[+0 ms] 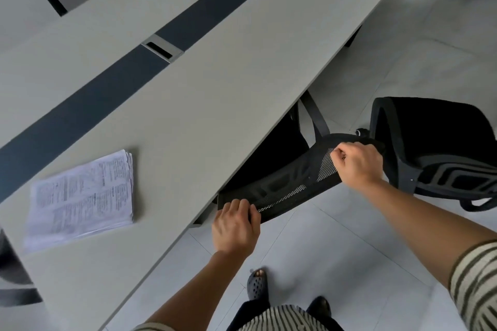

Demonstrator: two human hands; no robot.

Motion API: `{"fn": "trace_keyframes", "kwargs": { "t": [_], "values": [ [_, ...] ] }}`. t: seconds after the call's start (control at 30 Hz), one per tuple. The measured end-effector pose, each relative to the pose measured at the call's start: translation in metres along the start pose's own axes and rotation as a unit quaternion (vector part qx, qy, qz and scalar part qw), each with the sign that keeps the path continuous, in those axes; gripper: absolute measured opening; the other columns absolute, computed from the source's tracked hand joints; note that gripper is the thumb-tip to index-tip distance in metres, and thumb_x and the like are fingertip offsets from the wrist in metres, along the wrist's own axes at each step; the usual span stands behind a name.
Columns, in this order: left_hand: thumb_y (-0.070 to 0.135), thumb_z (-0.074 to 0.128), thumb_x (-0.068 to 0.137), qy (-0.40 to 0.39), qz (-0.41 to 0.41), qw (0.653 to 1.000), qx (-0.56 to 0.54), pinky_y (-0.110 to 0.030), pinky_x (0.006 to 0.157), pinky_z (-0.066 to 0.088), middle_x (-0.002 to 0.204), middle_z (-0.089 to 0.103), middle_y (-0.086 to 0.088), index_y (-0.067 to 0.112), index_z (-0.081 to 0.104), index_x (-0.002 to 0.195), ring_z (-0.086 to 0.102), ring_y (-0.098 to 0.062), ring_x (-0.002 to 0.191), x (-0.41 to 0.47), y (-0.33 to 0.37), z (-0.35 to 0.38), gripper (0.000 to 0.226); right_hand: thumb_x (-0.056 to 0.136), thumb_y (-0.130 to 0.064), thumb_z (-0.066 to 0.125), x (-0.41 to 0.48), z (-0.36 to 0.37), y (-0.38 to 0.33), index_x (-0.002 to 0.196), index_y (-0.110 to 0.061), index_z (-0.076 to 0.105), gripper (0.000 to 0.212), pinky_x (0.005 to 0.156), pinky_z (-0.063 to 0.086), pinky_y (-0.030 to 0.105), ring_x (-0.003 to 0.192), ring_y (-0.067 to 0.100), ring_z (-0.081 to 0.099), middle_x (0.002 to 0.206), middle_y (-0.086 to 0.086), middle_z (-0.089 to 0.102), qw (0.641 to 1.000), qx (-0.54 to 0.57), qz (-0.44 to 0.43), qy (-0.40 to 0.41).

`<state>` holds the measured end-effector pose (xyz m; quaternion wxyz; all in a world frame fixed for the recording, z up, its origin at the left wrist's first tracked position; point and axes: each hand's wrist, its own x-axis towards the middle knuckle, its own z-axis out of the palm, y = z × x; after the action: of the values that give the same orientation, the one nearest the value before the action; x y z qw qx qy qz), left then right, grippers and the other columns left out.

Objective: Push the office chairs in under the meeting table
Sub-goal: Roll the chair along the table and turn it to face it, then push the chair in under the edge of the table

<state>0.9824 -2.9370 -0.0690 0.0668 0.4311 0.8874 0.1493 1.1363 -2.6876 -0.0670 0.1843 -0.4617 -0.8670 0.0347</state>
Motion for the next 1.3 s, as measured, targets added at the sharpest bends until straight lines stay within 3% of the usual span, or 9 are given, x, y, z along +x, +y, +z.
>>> {"fn": "trace_keyframes", "kwargs": {
  "t": [0.17, 0.37, 0.43, 0.53, 0.63, 0.73, 0.83, 0.97, 1.3],
  "values": [
    [0.038, 0.029, 0.091, -0.041, 0.007, 0.999, -0.016, -0.027, 0.057, 0.039, 0.069, 0.058, 0.006, 0.021, 0.055, 0.073, 0.053, -0.015, 0.065, 0.0, -0.003, -0.007, 0.036, 0.084, -0.022, 0.044, -0.009, -0.002, -0.004, 0.068, -0.005, 0.067, 0.033, 0.069, 0.048, 0.04, 0.062, 0.03, 0.059, 0.062, 0.009, 0.065, 0.999, 0.002, 0.044, -0.022],
    [0.03, 0.043, 0.093, -0.094, 0.064, 0.988, -0.102, -0.036, 0.076, 0.049, 0.089, 0.065, 0.005, 0.02, 0.062, 0.091, 0.058, -0.016, 0.08, 0.004, -0.005, -0.018, 0.022, 0.09, -0.022, 0.058, -0.092, -0.043, -0.017, 0.111, -0.011, 0.066, 0.026, 0.093, 0.045, 0.038, 0.124, 0.025, 0.051, 0.128, 0.008, 0.06, 0.987, 0.122, 0.071, -0.08],
    [0.035, 0.043, 0.09, -0.118, 0.078, 0.982, -0.129, -0.036, 0.075, 0.051, 0.093, 0.065, 0.008, 0.022, 0.063, 0.094, 0.057, -0.012, 0.082, 0.002, -0.002, -0.023, 0.024, 0.091, -0.025, 0.058, -0.125, -0.066, -0.007, 0.115, -0.016, 0.064, 0.027, 0.09, 0.048, 0.03, 0.112, 0.016, 0.059, 0.123, 0.001, 0.063, 0.957, 0.206, 0.159, -0.131],
    [0.034, 0.05, 0.088, -0.114, 0.118, 0.974, -0.154, -0.034, 0.074, 0.052, 0.096, 0.062, 0.016, 0.024, 0.066, 0.094, 0.058, -0.006, 0.085, -0.012, 0.016, -0.036, 0.019, 0.088, -0.022, 0.061, -0.173, -0.097, 0.022, 0.091, -0.025, 0.07, 0.01, 0.082, 0.056, 0.04, 0.085, 0.013, 0.07, 0.089, -0.003, 0.075, 0.866, 0.33, 0.337, -0.165],
    [0.023, 0.06, 0.085, -0.119, 0.153, 0.965, -0.176, -0.028, 0.073, 0.051, 0.091, 0.063, 0.018, 0.022, 0.067, 0.093, 0.059, -0.001, 0.083, -0.032, 0.045, -0.044, 0.01, 0.088, -0.016, 0.063, -0.22, -0.129, 0.059, 0.083, -0.026, 0.071, 0.014, 0.074, 0.054, 0.038, 0.079, 0.017, 0.072, 0.078, 0.0, 0.075, 0.827, 0.356, 0.419, -0.116],
    [0.018, 0.063, 0.085, -0.232, 0.133, 0.932, -0.245, -0.016, 0.069, 0.051, 0.081, 0.071, 0.018, 0.028, 0.067, 0.088, 0.065, 0.002, 0.078, -0.049, 0.081, -0.037, 0.011, 0.089, -0.011, 0.062, -0.259, -0.157, 0.094, 0.085, -0.02, 0.072, 0.014, 0.07, 0.053, 0.036, 0.076, 0.018, 0.073, 0.078, 0.001, 0.076, 0.788, 0.389, 0.474, -0.049],
    [0.007, 0.065, 0.081, -0.297, 0.097, 0.908, -0.278, -0.012, 0.061, 0.049, 0.075, 0.073, 0.011, 0.035, 0.068, 0.078, 0.067, -0.009, 0.071, -0.064, 0.13, -0.018, 0.028, 0.089, -0.008, 0.06, -0.287, -0.177, 0.131, 0.087, -0.017, 0.072, 0.015, 0.069, 0.053, 0.035, 0.073, 0.014, 0.072, 0.077, -0.002, 0.076, 0.765, 0.396, 0.507, -0.002],
    [0.013, 0.069, 0.077, -0.333, 0.072, 0.887, -0.311, -0.03, 0.068, 0.055, 0.074, 0.074, -0.004, 0.039, 0.068, 0.076, 0.07, -0.022, 0.072, -0.075, 0.21, 0.005, 0.026, 0.087, -0.008, 0.063, -0.312, -0.196, 0.181, 0.087, -0.017, 0.072, 0.013, 0.067, 0.052, 0.034, 0.07, 0.011, 0.072, 0.076, -0.002, 0.076, 0.748, 0.392, 0.535, 0.028],
    [0.052, 0.057, 0.064, -0.35, 0.142, 0.861, -0.341, -0.028, 0.074, 0.056, 0.08, 0.075, 0.003, 0.04, 0.066, 0.085, 0.07, -0.013, 0.075, -0.055, 0.377, 0.04, 0.026, 0.088, -0.008, 0.062, -0.302, -0.235, 0.309, 0.09, -0.018, 0.071, 0.014, 0.07, 0.051, 0.033, 0.072, 0.008, 0.072, 0.078, -0.005, 0.076, 0.748, 0.368, 0.549, 0.056]
  ]
}}
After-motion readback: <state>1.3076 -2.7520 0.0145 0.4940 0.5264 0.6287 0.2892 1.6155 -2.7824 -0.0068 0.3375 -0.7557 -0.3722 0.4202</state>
